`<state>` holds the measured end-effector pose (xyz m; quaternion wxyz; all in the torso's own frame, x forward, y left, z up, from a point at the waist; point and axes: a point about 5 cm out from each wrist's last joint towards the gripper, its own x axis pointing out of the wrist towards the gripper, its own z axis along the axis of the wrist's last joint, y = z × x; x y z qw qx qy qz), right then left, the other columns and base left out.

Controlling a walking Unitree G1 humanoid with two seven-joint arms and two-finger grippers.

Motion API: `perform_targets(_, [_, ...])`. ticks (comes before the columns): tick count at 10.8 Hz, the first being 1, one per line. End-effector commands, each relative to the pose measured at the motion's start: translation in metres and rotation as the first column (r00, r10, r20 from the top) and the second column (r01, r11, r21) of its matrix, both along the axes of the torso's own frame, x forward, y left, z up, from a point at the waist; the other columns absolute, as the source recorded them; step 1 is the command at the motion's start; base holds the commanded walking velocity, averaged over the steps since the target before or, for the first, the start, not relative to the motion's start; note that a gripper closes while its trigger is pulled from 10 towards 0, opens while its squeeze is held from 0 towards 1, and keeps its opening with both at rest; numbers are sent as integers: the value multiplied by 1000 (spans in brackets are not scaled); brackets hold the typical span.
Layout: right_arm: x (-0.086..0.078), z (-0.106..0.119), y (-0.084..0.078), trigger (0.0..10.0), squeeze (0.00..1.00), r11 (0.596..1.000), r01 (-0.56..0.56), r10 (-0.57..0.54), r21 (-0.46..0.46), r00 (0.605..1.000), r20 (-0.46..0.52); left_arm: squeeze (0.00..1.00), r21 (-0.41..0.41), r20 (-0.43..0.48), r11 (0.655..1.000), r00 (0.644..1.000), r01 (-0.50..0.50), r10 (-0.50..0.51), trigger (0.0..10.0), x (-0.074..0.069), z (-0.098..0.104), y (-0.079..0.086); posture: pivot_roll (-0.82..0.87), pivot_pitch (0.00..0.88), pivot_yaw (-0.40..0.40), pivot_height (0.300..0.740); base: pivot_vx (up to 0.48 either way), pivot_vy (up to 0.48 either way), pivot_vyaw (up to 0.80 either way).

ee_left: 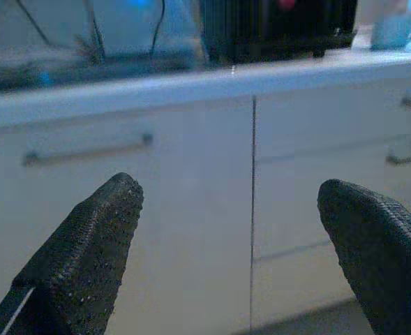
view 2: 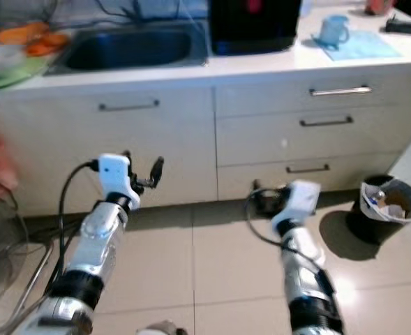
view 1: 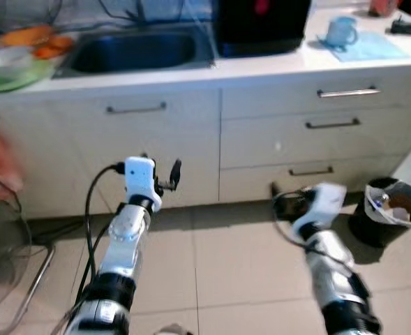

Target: Kitchen organization

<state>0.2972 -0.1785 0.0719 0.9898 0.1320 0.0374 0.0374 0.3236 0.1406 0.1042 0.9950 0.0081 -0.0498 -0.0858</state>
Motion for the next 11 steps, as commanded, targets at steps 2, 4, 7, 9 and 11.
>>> perform_targets(2, [6, 56, 6, 10000, 0, 996, 35, -20, -82, 985, 171, 0, -28, 137, 1000, 991, -10, 14, 10000, 2, 48, 1, 43, 0, 82, 740, 0, 0, 0])
perform_targets(4, [8, 89, 8, 10000, 0, 988, 75, -38, -132, 964, 263, 0, -53, 185, 998, 982, -24, 34, 10000, 3, 72, -2, 36, 0, 85, 740, 289, 148, 0])
perform_targets(7, [0, 90, 21, 10000, 0, 991, 5, 21, -130, 981, 195, 0, -79, 145, 997, 989, -17, 28, 10000, -4, 73, -10, 34, 0, 84, 740, 331, 329, 0])
perform_targets(9, [-2, 93, 23, 10000, 0, 991, -2, 28, -132, 980, 199, 0, -86, 125, 995, 991, -43, 53, 10000, -5, 72, -5, 36, 0, 85, 740, 302, 373, 0])
perform_targets(11, [-1, 101, 24, 10000, 0, 992, -6, 34, -125, 974, 223, 0, -80, 131, 995, 989, -51, 62, 10000, -6, 76, -4, 43, 0, 84, 740, 298, 377, 0])
